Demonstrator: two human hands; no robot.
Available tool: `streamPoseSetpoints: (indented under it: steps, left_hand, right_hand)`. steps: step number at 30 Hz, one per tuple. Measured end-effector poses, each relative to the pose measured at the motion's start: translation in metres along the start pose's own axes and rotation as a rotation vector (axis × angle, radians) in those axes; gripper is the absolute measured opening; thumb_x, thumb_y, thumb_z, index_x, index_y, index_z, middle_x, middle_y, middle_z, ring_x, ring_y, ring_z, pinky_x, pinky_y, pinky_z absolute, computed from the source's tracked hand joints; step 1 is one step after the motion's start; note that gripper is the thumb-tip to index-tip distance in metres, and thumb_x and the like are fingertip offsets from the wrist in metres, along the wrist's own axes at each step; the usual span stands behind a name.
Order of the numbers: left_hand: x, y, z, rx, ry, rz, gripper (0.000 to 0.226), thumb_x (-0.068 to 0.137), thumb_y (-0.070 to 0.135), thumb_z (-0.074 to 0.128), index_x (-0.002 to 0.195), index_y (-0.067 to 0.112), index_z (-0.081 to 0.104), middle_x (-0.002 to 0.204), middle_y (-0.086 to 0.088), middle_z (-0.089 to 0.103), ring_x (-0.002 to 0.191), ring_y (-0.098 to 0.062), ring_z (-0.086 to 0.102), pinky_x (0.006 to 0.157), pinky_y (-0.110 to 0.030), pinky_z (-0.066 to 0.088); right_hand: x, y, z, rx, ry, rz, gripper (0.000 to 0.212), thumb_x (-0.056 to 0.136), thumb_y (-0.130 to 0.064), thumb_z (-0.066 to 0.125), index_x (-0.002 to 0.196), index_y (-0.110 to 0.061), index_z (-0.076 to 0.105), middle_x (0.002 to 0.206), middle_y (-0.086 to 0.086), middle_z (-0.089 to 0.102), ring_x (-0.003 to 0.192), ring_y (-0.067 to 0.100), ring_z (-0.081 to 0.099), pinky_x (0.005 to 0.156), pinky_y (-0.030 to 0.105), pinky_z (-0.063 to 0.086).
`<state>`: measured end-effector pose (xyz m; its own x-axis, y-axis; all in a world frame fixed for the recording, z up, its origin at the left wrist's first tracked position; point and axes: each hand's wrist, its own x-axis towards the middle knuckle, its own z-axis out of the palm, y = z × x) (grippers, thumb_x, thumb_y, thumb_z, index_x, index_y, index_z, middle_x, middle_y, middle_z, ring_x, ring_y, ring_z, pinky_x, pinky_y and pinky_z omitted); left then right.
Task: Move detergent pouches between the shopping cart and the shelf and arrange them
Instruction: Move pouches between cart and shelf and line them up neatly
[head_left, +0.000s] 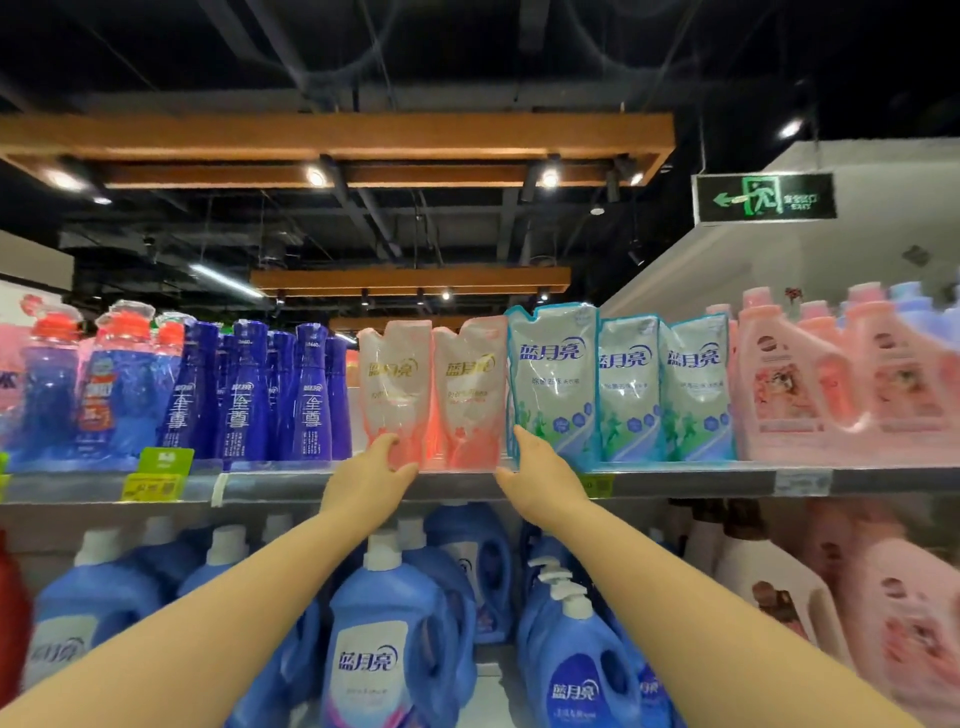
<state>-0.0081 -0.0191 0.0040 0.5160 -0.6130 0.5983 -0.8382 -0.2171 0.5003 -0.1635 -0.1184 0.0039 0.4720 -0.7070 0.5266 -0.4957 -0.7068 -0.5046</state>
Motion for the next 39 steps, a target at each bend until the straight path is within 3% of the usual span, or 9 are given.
streamPoseSetpoints:
  steps: [6, 12, 16, 21, 25, 29, 32, 35, 39]
  left_hand:
    - [0.027, 0.017, 0.036, -0.059, 0.039, 0.197, 0.071, 0.089, 0.035, 0.057, 0.148, 0.031, 0.016, 0.135, -0.005, 0.049, 0.121, -0.021, 0.049, 0.095, -0.032, 0.041]
    - [0.095, 0.026, 0.088, -0.158, 0.075, 0.17, 0.085, 0.086, 0.03, 0.064, 0.148, 0.035, 0.006, 0.137, -0.006, 0.042, 0.118, -0.02, 0.048, 0.099, -0.033, 0.041]
    - [0.128, 0.018, 0.108, -0.128, 0.074, 0.13, 0.09, 0.086, 0.034, 0.063, 0.148, 0.03, -0.002, 0.144, -0.01, 0.039, 0.125, -0.026, 0.046, 0.101, -0.036, 0.038]
    - [0.156, 0.003, 0.12, -0.087, 0.014, 0.122, 0.1, 0.083, 0.043, 0.064, 0.147, 0.03, -0.012, 0.136, -0.015, 0.049, 0.114, -0.028, 0.055, 0.095, -0.033, 0.042]
    - [0.175, -0.007, 0.121, -0.089, 0.03, 0.25, 0.1, 0.081, 0.049, 0.062, 0.146, 0.033, -0.012, 0.137, -0.013, 0.048, 0.107, -0.024, 0.059, 0.094, -0.035, 0.047]
    - [0.181, -0.015, 0.12, -0.155, 0.008, 0.282, 0.098, 0.081, 0.044, 0.065, 0.147, 0.032, -0.007, 0.095, -0.003, 0.064, 0.076, -0.014, 0.063, 0.072, -0.023, 0.05]
    - [0.179, -0.017, 0.123, -0.102, -0.056, 0.34, 0.095, 0.082, 0.037, 0.068, 0.147, 0.03, -0.001, 0.072, 0.005, 0.055, 0.062, -0.008, 0.054, 0.059, -0.017, 0.045]
    - [0.182, -0.023, 0.127, -0.019, -0.112, 0.396, 0.095, 0.078, 0.034, 0.071, 0.146, 0.032, 0.004, 0.08, 0.004, 0.056, 0.066, -0.007, 0.052, 0.06, -0.015, 0.042]
    - [0.189, -0.025, 0.132, -0.002, -0.127, 0.447, 0.086, 0.077, 0.036, 0.072, 0.143, 0.033, 0.017, 0.101, -0.002, 0.056, 0.084, -0.016, 0.055, 0.071, -0.025, 0.042]
  right_hand:
    - [0.061, -0.003, 0.001, 0.082, 0.084, -0.084, 0.069, 0.091, -0.026, 0.049, 0.15, -0.021, 0.014, 0.155, 0.001, 0.02, 0.139, 0.023, 0.028, 0.113, 0.044, 0.029]
    - [0.138, 0.009, 0.007, 0.125, 0.082, -0.125, 0.074, 0.094, -0.026, 0.046, 0.151, -0.019, 0.001, 0.159, 0.0, -0.001, 0.145, 0.023, 0.014, 0.116, 0.038, 0.019]
    - [0.172, 0.018, 0.019, 0.111, 0.115, -0.152, 0.074, 0.093, -0.028, 0.045, 0.151, -0.021, 0.0, 0.159, -0.002, -0.002, 0.144, 0.028, 0.012, 0.116, 0.041, 0.016]
    - [0.19, 0.007, 0.037, -0.036, 0.232, -0.178, 0.076, 0.092, -0.036, 0.043, 0.151, -0.016, -0.001, 0.158, 0.008, 0.003, 0.141, 0.032, 0.013, 0.114, 0.042, 0.017]
    - [0.204, -0.002, 0.043, -0.006, 0.274, -0.164, 0.078, 0.091, -0.037, 0.044, 0.15, -0.018, -0.003, 0.158, 0.012, 0.003, 0.143, 0.032, 0.008, 0.116, 0.042, 0.015]
    - [0.211, -0.009, 0.055, 0.034, 0.281, -0.167, 0.076, 0.092, -0.034, 0.043, 0.15, -0.02, -0.004, 0.158, 0.011, 0.0, 0.145, 0.031, 0.001, 0.117, 0.042, 0.007]
    - [0.222, -0.01, 0.065, 0.116, 0.363, -0.198, 0.079, 0.087, -0.032, 0.049, 0.15, -0.02, 0.004, 0.158, 0.007, 0.009, 0.145, 0.026, 0.007, 0.119, 0.04, 0.01]
    - [0.227, -0.009, 0.069, 0.18, 0.424, -0.173, 0.08, 0.085, -0.029, 0.051, 0.15, -0.02, 0.005, 0.157, 0.005, 0.012, 0.143, 0.026, 0.011, 0.118, 0.043, 0.015]
    - [0.226, -0.005, 0.072, 0.109, 0.406, -0.102, 0.08, 0.092, -0.034, 0.047, 0.15, -0.019, -0.006, 0.158, 0.013, -0.007, 0.146, 0.025, -0.007, 0.118, 0.037, 0.002]
